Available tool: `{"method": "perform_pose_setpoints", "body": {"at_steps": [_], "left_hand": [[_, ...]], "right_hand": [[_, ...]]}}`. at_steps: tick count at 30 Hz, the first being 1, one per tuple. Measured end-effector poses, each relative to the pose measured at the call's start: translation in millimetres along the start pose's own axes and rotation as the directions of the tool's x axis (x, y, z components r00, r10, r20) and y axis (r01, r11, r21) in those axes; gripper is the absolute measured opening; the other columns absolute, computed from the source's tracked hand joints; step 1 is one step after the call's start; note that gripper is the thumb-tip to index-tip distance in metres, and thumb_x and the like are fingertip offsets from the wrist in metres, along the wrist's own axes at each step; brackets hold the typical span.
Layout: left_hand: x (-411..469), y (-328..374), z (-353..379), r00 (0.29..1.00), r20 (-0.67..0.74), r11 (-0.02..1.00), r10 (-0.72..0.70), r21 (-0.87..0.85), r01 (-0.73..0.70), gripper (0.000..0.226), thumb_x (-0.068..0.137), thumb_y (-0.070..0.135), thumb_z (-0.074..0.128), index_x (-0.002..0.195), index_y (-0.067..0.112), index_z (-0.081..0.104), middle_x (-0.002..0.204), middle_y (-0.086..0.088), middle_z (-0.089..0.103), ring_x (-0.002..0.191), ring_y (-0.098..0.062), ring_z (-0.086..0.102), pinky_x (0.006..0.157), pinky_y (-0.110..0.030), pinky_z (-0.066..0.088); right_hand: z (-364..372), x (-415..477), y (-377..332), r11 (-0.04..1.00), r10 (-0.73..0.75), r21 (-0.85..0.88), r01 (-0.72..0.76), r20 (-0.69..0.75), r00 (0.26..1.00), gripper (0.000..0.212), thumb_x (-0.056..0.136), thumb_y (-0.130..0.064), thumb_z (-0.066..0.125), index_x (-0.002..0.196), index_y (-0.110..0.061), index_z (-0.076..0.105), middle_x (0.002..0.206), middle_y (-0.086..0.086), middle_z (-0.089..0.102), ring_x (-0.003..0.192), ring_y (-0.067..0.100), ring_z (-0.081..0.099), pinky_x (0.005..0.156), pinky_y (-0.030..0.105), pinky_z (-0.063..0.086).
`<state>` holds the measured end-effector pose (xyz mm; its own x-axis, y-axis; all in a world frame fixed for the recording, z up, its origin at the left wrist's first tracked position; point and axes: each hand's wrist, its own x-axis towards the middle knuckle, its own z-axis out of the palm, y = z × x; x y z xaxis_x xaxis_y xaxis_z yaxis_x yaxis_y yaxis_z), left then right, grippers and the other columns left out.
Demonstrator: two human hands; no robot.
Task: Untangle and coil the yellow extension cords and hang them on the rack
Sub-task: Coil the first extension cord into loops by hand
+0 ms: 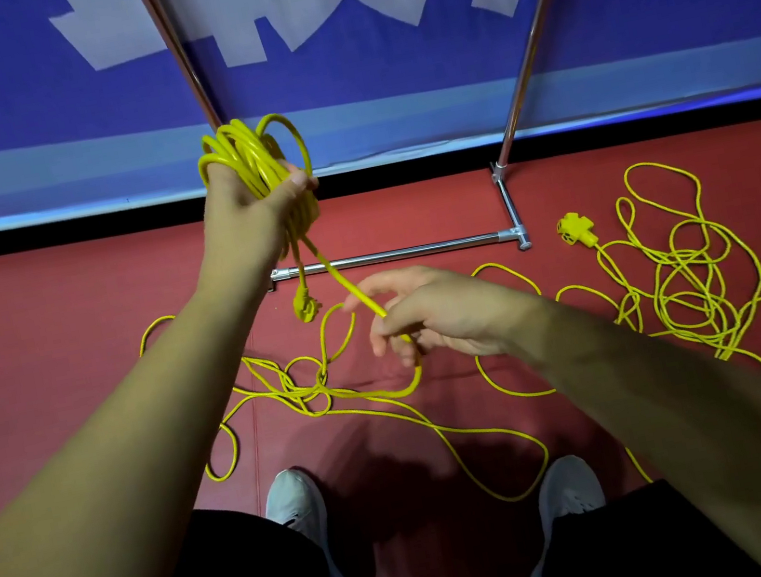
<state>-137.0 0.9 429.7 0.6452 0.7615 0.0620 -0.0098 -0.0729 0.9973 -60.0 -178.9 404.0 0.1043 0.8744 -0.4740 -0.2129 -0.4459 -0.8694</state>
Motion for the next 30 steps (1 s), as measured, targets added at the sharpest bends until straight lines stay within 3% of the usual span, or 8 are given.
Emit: {"method": "perform_pose_setpoints", "body": {"at_steps": [5, 13, 15, 18, 22, 25, 28, 30], "left_hand": [[2, -10, -2, 0.991, 0.103, 0.954, 0.084, 0.279, -0.109, 0.028, 0.085, 0.008, 0.067, 0.104, 0.014, 0.047, 0.087, 0.005, 0.069, 0.086, -0.016, 0.073, 0.085, -0.051, 0.057], [1, -26, -4, 0.93, 0.36, 0.772, 0.074, 0.569, -0.282, 0.035, 0.083, 0.027, 0.071, 0.102, 0.009, 0.048, 0.087, -0.001, 0.069, 0.09, -0.025, 0.067, 0.084, -0.046, 0.052], [2, -27, -5, 0.892, 0.451, 0.715, 0.03, 0.614, -0.334, 0.041, 0.082, 0.033, 0.068, 0.107, 0.007, 0.048, 0.095, -0.008, 0.064, 0.092, -0.031, 0.062, 0.084, -0.047, 0.05], [-2, -29, -2, 0.814, 0.575, 0.658, -0.079, 0.644, -0.391, 0.03, 0.089, 0.021, 0.071, 0.099, 0.005, 0.048, 0.092, -0.012, 0.057, 0.087, -0.03, 0.058, 0.08, -0.048, 0.048], [-16, -21, 8, 0.633, 0.737, 0.824, -0.237, 0.498, -0.271, 0.021, 0.087, 0.021, 0.061, 0.083, 0.029, 0.042, 0.079, -0.005, 0.052, 0.062, -0.012, 0.057, 0.061, -0.039, 0.055], [-20, -18, 8, 0.58, 0.747, 0.892, -0.325, 0.446, -0.074, 0.011, 0.094, 0.008, 0.054, 0.086, 0.012, 0.047, 0.067, 0.002, 0.06, 0.053, -0.013, 0.056, 0.044, -0.023, 0.043], [-19, -15, 6, 0.585, 0.709, 0.912, -0.395, 0.379, 0.156, 0.044, 0.094, 0.047, 0.052, 0.09, 0.004, 0.058, 0.069, -0.012, 0.066, 0.056, -0.027, 0.061, 0.044, -0.023, 0.035], [-19, -10, 7, 0.531, 0.751, 0.914, -0.393, 0.385, 0.132, 0.051, 0.089, 0.059, 0.054, 0.083, 0.009, 0.062, 0.07, -0.018, 0.065, 0.06, -0.028, 0.06, 0.05, -0.031, 0.04]], "right_hand": [[-1, -7, -2, 1.0, 0.012, -0.013, -0.01, 0.165, 0.986, 0.066, 0.092, 0.009, 0.047, 0.148, -0.025, 0.038, 0.077, 0.007, 0.063, 0.106, 0.042, 0.062, 0.086, 0.042, 0.053], [-21, -13, -19, 0.994, -0.107, 0.002, 0.108, 0.186, 0.977, 0.037, 0.091, 0.005, 0.046, 0.127, 0.001, 0.052, 0.086, 0.014, 0.067, 0.085, 0.036, 0.068, 0.086, 0.048, 0.045], [-25, -15, -20, 0.995, -0.096, 0.038, 0.091, 0.162, 0.982, 0.039, 0.089, 0.004, 0.051, 0.128, 0.006, 0.055, 0.08, 0.013, 0.063, 0.068, 0.029, 0.064, 0.074, 0.042, 0.051], [-32, -14, -22, 0.988, -0.136, 0.086, 0.127, 0.114, 0.984, 0.04, 0.08, -0.004, 0.057, 0.116, 0.013, 0.06, 0.073, 0.012, 0.049, 0.046, 0.014, 0.04, 0.055, 0.031, 0.03], [-44, -18, -22, 0.986, -0.16, 0.057, 0.155, 0.102, 0.982, 0.033, 0.083, 0.0, 0.054, 0.112, 0.016, 0.059, 0.068, 0.007, 0.047, 0.045, 0.008, 0.031, 0.054, 0.034, 0.015], [-49, -21, -26, 0.983, -0.184, 0.036, 0.183, 0.029, 0.983, 0.023, 0.087, 0.005, 0.053, 0.107, 0.014, 0.06, 0.06, -0.002, 0.056, 0.045, 0.008, 0.033, 0.051, 0.031, 0.013], [-57, -20, -28, 0.976, -0.217, -0.001, 0.218, -0.12, 0.969, 0.014, 0.087, 0.01, 0.055, 0.097, 0.005, 0.064, 0.055, -0.001, 0.053, 0.046, 0.009, 0.036, 0.048, 0.028, 0.019], [-62, -20, -29, 0.961, -0.275, -0.073, 0.266, -0.191, 0.942, 0.012, 0.085, 0.008, 0.061, 0.091, 0.0, 0.066, 0.057, 0.001, 0.057, 0.048, 0.012, 0.04, 0.048, 0.025, 0.029]]}}
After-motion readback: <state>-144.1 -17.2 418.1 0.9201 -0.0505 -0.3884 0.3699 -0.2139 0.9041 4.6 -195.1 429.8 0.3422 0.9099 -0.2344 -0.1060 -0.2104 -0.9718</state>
